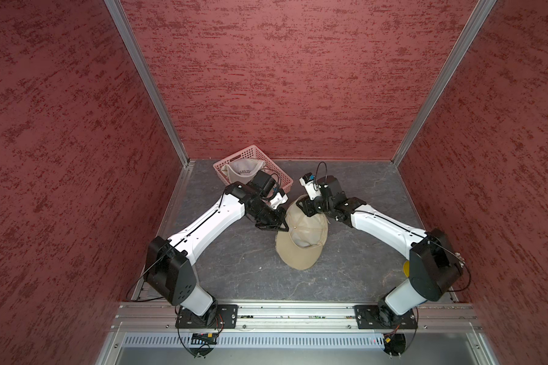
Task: Turn the baseball cap inside out
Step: Turn over the baseball cap, then place the baseball cap at the center of the board.
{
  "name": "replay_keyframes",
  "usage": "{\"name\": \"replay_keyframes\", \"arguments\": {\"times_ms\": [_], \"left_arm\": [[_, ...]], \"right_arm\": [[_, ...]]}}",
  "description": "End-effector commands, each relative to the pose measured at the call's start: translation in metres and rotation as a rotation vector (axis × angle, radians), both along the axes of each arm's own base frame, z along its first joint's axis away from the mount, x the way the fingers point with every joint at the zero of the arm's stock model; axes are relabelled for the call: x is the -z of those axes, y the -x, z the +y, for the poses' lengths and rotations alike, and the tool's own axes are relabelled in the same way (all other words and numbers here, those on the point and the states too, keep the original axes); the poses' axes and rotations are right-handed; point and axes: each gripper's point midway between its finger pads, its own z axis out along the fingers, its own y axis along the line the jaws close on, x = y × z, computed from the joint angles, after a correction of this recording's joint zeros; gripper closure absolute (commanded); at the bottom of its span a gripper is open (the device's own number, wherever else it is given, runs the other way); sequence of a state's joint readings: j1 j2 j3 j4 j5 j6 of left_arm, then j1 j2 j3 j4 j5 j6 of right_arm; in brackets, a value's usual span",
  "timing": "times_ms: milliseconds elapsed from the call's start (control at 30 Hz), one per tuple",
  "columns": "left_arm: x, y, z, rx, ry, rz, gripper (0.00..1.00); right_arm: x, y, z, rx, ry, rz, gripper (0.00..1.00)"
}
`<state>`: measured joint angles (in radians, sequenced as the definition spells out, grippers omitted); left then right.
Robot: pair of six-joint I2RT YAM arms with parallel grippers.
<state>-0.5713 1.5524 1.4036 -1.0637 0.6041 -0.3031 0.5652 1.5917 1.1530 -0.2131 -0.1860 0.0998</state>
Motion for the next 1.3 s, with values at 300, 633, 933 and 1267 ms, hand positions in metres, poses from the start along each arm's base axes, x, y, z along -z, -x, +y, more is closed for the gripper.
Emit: {"name": "replay_keyframes", "arguments": {"times_ms": [300, 633, 933, 1267], "left_arm": [[-0.010, -0.040, -0.002, -0.134, 0.139, 0.061, 1.00], [0.000, -0.074, 0.009, -0.243, 0.151, 0.150, 1.00], [-0.006, -0.081, 0.013, -0.272, 0.159, 0.191, 1.00], [-0.003, -0.080, 0.011, -0.276, 0.153, 0.210, 1.00]], "right_arm": [[-0.021, 0.012, -0.010, -0.006, 0.056, 0.044, 0.43], [-0.060, 0.083, 0.039, -0.241, -0.005, -0.034, 0.34], [-0.054, 0.127, 0.048, -0.291, 0.175, -0.208, 0.27], [-0.019, 0.111, 0.052, -0.203, 0.408, -0.249, 0.24]]}}
